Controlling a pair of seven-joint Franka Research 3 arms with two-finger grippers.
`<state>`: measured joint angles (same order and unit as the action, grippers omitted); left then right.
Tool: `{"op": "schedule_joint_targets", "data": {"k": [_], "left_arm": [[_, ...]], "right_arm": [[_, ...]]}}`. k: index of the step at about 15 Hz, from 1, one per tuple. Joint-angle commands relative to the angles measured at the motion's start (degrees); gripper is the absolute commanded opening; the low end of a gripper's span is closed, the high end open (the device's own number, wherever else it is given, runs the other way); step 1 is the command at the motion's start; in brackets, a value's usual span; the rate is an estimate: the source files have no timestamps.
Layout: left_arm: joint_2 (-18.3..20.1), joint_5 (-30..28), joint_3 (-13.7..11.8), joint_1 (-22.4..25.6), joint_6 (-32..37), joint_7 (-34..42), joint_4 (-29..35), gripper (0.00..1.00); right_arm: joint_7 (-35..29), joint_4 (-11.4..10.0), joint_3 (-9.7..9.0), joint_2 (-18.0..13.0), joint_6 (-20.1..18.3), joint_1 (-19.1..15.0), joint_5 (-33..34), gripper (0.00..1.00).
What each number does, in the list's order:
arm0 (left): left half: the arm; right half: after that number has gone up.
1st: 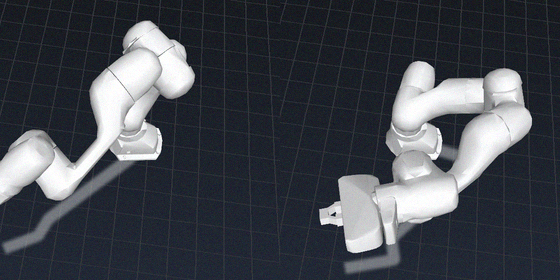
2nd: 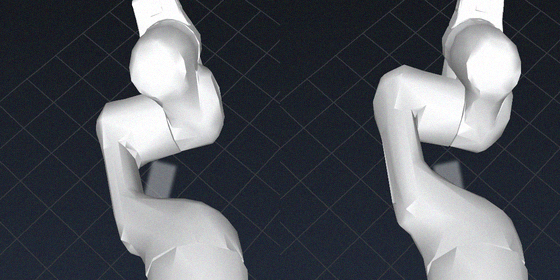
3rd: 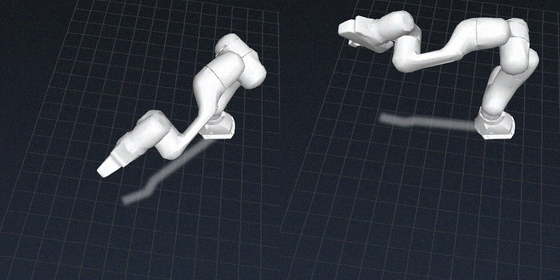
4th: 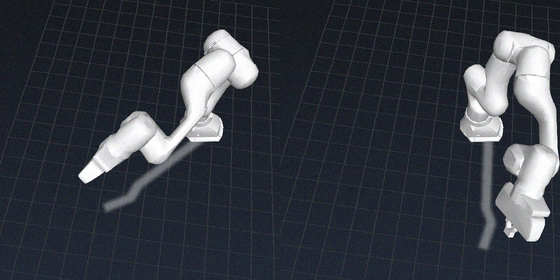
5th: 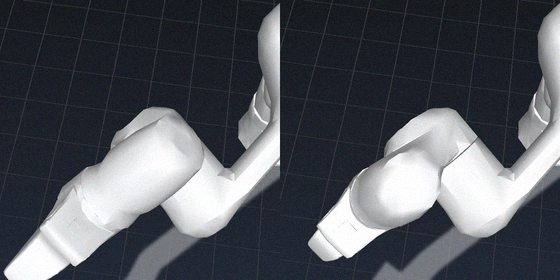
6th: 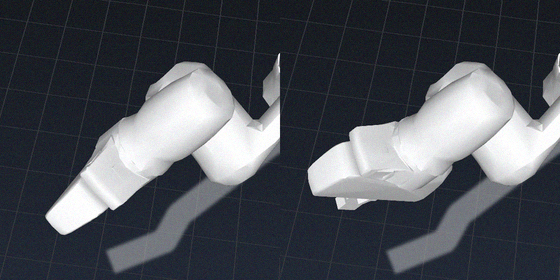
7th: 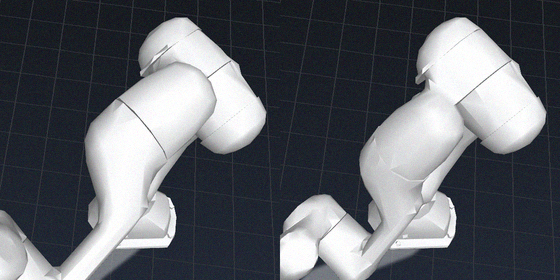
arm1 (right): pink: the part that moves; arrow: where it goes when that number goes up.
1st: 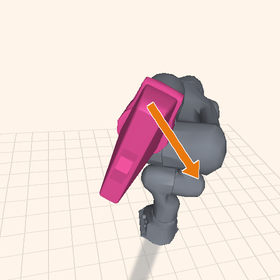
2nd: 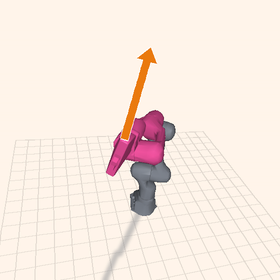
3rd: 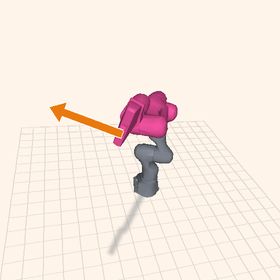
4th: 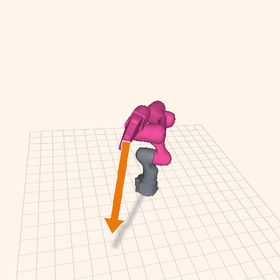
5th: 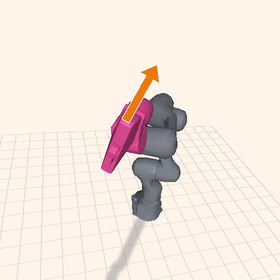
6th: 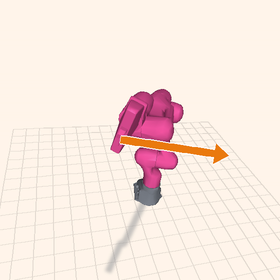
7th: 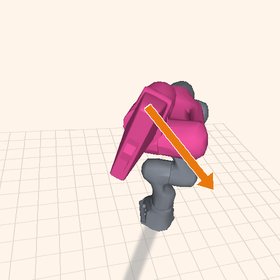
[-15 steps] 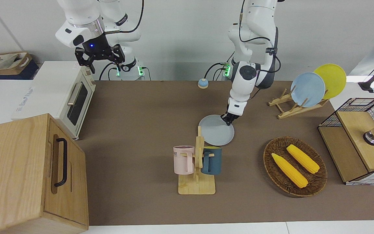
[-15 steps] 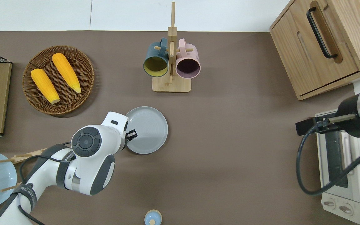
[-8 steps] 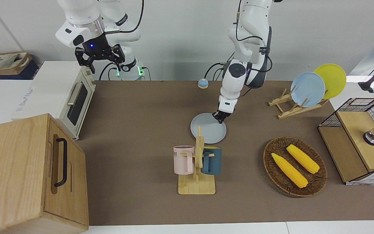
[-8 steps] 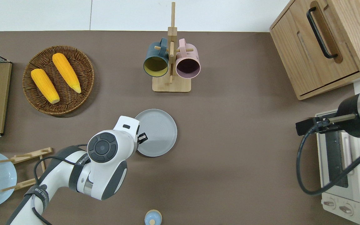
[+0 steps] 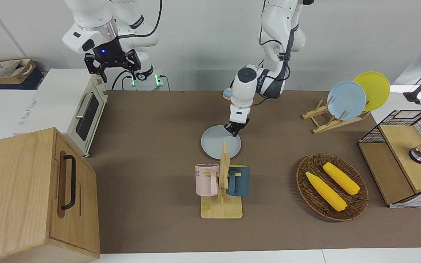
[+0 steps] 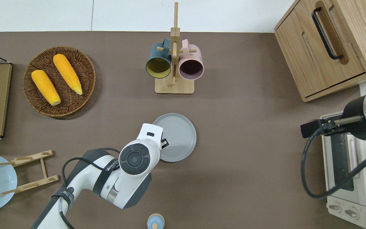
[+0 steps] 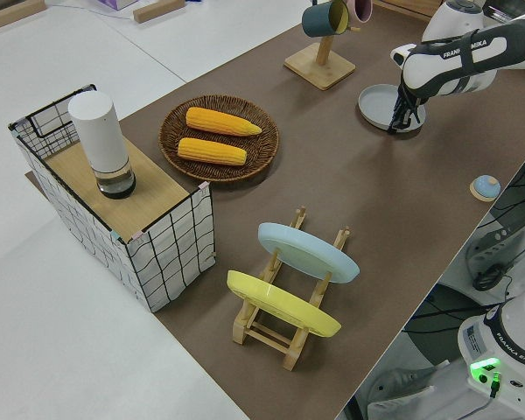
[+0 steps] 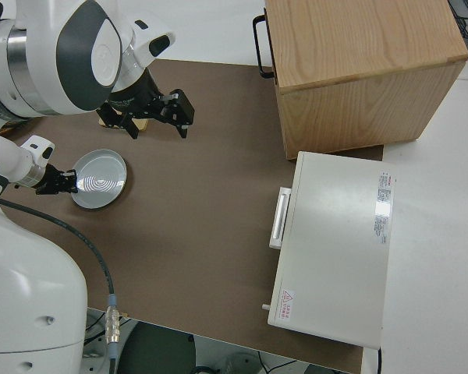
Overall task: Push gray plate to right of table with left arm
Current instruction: 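Push the gray plate with the left gripper toward the toaster oven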
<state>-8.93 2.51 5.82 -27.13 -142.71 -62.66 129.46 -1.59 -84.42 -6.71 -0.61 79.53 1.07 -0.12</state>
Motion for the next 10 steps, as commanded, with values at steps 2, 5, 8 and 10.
{"op": "schedule_joint_targets", "data": {"k": [2,5,8,10], "left_arm": [[-6.6,1.4,-0.5,-5.7,0.0,-8.2,-5.1,0.00],[-8.7,3.4,-0.4,-7.8,0.4,-12.8,-8.1,0.00],[-10.2,3.6,-0.4,-10.0,0.5,-15.8,-10.5,0.00],[-11.2,3.7,-0.5,-11.3,1.7,-17.6,-12.6,0.00]], "right_arm": [[-0.1,0.2,-0.85,-0.4,-0.7,-1.2,-0.6,0.983],[0.0,0.2,-0.85,-0.4,-0.7,-1.2,-0.6,0.983],[-0.1,0.2,-0.76,-0.4,-0.8,-1.2,-0.6,0.983],[0.0,0.2,-0.85,-0.4,-0.7,-1.2,-0.6,0.983]]}}
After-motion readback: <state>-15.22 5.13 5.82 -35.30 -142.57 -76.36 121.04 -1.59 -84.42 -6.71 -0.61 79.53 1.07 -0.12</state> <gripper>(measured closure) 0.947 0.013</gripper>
